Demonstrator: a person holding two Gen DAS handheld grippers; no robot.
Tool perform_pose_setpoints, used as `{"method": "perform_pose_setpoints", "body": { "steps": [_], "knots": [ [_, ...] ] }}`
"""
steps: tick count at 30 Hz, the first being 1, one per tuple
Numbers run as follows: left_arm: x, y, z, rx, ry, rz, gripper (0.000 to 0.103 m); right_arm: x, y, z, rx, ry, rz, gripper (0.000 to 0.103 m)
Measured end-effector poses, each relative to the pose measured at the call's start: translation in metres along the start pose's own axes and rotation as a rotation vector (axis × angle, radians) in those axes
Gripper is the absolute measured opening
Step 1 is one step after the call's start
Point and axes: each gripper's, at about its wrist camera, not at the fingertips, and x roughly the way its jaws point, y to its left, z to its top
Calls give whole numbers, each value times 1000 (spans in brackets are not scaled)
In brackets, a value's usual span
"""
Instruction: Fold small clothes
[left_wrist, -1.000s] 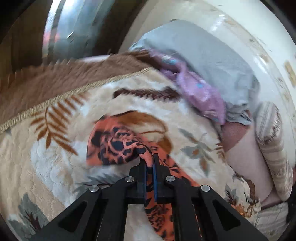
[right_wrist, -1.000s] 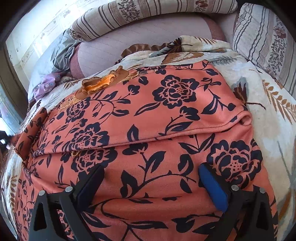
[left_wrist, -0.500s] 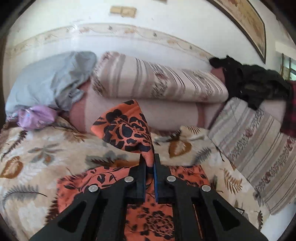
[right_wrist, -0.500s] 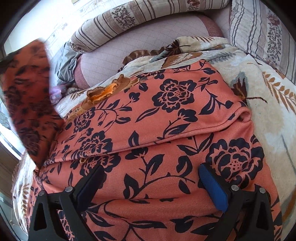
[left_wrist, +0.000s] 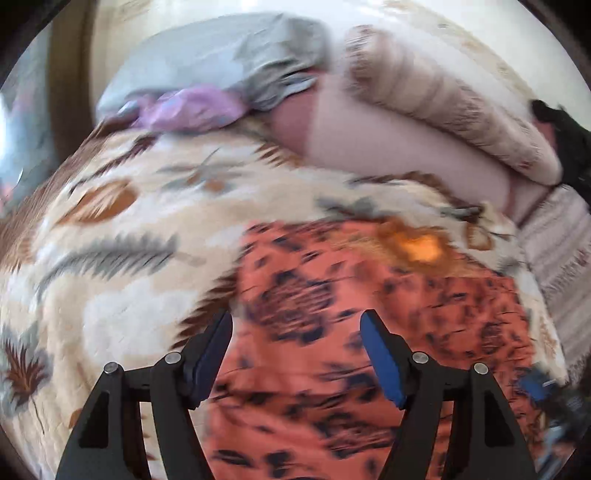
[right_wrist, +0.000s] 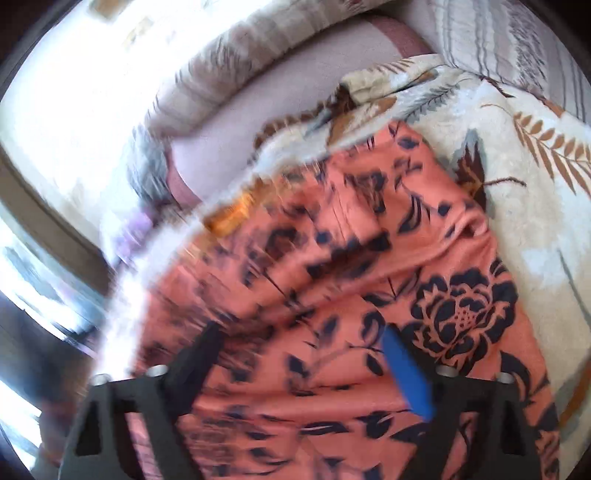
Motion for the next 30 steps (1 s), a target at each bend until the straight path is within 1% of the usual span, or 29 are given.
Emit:
{"method": "perform_pose_setpoints", "body": {
  "steps": [1,2,3,4,6,8,9,10,11,12,13,14,15,16,18,19,20,21,22,23,24,25,26,27,28,29,30],
  "knots": [
    [8,12,-6,-32,16,23,72,-8,2,8,5,-29,-14,85],
    [16,22,-11,-60,32,32,72,-11,1,18,27,-34,-23,85],
    [23,28,-17,-82,51,29,72,-8,-4,27,66,-19,-19,85],
    [26,33,-21,-94,64,24,72,1,-13,37,121,9,-30,85],
    [31,38,-31,-99,75,15,72,23,-28,49,198,77,-89,85],
    [31,39,-40,-72,43,5,72,45,-38,55,277,149,-84,85],
    [30,38,-42,-61,32,0,72,51,-36,58,291,163,-91,79],
    [28,41,-44,-64,30,-7,72,55,-27,62,262,172,-116,43],
    [27,42,-43,-71,30,-15,72,60,-18,65,229,206,-141,16],
    [27,44,-42,-78,35,-21,72,63,-8,71,210,230,-156,5],
    [24,46,-39,-83,39,-19,72,58,10,82,165,215,-163,5],
    [26,50,-34,-87,29,-16,72,49,29,94,109,182,-160,5],
    [17,49,-30,-90,-7,-22,72,34,52,106,48,130,-142,5],
    [10,49,-24,-89,-45,-28,72,11,80,119,-26,49,-120,5],
    [-6,42,-13,-68,-115,-37,72,-23,105,127,-127,-86,-124,5],
    [-9,37,-7,-61,-133,-47,72,-30,102,123,-139,-129,-145,6],
    [-10,32,-2,-58,-145,-60,73,-24,88,116,-122,-120,-166,9],
    [-8,25,2,-56,-142,-75,75,-8,69,108,-95,-76,-189,9],
    [-4,19,5,-49,-127,-89,76,15,43,93,-53,3,-227,9],
    [4,11,6,-28,-100,-93,80,42,17,76,-15,101,-285,11],
    [17,2,6,5,-57,-77,81,68,-10,58,25,224,-338,11],
    [36,-4,3,38,7,-43,81,75,-24,47,66,241,-305,12],
    [57,-7,-3,66,90,1,81,64,-30,43,101,169,-249,12],
    [77,-7,-10,80,167,37,84,58,-32,43,132,163,-224,15],
    [84,-4,-16,75,139,36,87,55,-31,43,149,180,-209,22],
    [82,-4,-19,84,76,36,89,54,-28,44,159,187,-201,27],
    [84,-5,-20,87,81,39,89,52,-24,45,122,190,-204,34]
  ]
}}
